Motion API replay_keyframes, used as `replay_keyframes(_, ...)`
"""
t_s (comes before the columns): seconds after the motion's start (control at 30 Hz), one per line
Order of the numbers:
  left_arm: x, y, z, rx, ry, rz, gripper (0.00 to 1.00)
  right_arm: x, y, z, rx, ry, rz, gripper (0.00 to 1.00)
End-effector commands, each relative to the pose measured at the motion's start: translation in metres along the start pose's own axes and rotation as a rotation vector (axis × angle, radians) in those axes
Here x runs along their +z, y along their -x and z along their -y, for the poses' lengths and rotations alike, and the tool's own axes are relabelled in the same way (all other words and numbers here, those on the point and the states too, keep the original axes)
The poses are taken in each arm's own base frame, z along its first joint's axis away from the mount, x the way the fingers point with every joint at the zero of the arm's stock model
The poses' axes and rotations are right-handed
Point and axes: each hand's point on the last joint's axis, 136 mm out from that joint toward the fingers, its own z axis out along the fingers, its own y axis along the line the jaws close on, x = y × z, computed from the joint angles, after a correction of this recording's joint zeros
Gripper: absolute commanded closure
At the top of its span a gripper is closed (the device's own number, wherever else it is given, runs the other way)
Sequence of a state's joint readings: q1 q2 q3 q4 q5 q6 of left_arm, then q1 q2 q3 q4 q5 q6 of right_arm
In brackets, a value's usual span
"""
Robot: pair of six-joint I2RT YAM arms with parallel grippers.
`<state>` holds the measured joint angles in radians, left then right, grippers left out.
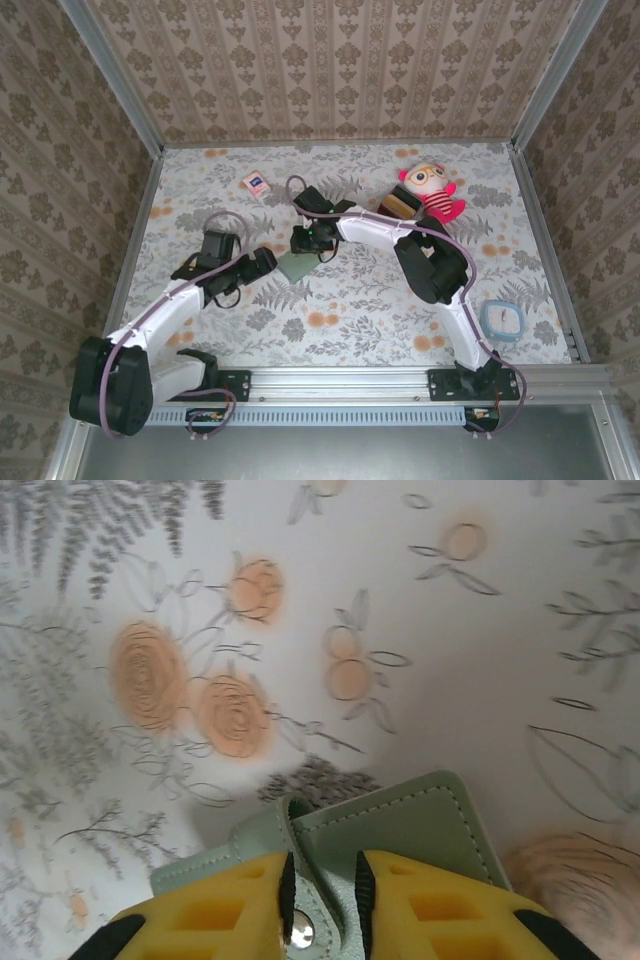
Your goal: Take the credit cards out of the card holder
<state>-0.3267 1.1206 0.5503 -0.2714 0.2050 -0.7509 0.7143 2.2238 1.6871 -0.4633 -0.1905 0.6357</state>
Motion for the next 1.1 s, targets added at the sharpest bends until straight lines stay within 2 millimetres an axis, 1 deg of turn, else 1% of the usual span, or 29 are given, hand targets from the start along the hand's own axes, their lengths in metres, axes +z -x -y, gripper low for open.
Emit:
replay_keyframes(0.0,0.007,-0.010,0.010,-0.037,-0.073,-0.033,0.01,-0.003,-0.036,0.064,0.091,-0.251,-0.069,0.73)
replay_keyframes(0.1,0.009,-0.017,0.016,-0.053,-0.091,-0.041,0.02,-0.020,-0.049,0.081,0.163,-0.293,-0.037,0.73)
replay_keyframes(0.2,0.011,-0.024,0.024,-0.053,-0.100,-0.053,0.04,-0.039,-0.060,0.085,0.207,-0.283,-0.006,0.72)
replay_keyframes(0.27,0.011,-0.028,0.029,-0.054,-0.106,-0.062,0.05,-0.051,-0.051,0.075,0.195,-0.233,0.035,0.67)
replay_keyframes(0.3,0.011,-0.028,0.031,-0.060,-0.108,-0.059,0.06,-0.058,-0.046,0.070,0.181,-0.205,0.048,0.61)
replay_keyframes(0.33,0.012,-0.035,0.037,-0.046,-0.117,-0.071,0.06,-0.062,-0.042,0.066,0.168,-0.182,0.055,0.57)
replay_keyframes(0.4,0.012,-0.038,0.043,-0.050,-0.126,-0.070,0.08,-0.067,-0.031,0.062,0.143,-0.147,0.067,0.51)
replay_keyframes(0.47,0.013,-0.043,0.048,-0.055,-0.134,-0.071,0.09,-0.066,-0.024,0.061,0.117,-0.109,0.056,0.48)
replay_keyframes(0.6,0.016,-0.052,0.058,-0.063,-0.152,-0.076,0.09,-0.055,-0.016,0.058,0.070,-0.043,0.004,0.45)
replay_keyframes(0.77,0.021,-0.067,0.071,-0.080,-0.175,-0.112,0.10,-0.040,-0.018,0.060,0.032,-0.032,-0.060,0.41)
replay_keyframes(0.93,0.024,-0.087,0.091,-0.106,-0.214,-0.134,0.12,-0.034,-0.022,0.063,0.005,-0.037,-0.091,0.44)
replay_keyframes(0.97,0.025,-0.090,0.095,-0.107,-0.217,-0.136,0.13,-0.034,-0.023,0.064,0.000,-0.039,-0.092,0.45)
replay_keyframes(1.0,0.027,-0.094,0.097,-0.110,-0.217,-0.143,0.14,-0.036,-0.029,0.068,0.003,-0.054,-0.113,0.47)
replay_keyframes(1.07,0.030,-0.099,0.101,-0.117,-0.220,-0.149,0.16,-0.038,-0.033,0.071,0.004,-0.065,-0.120,0.49)
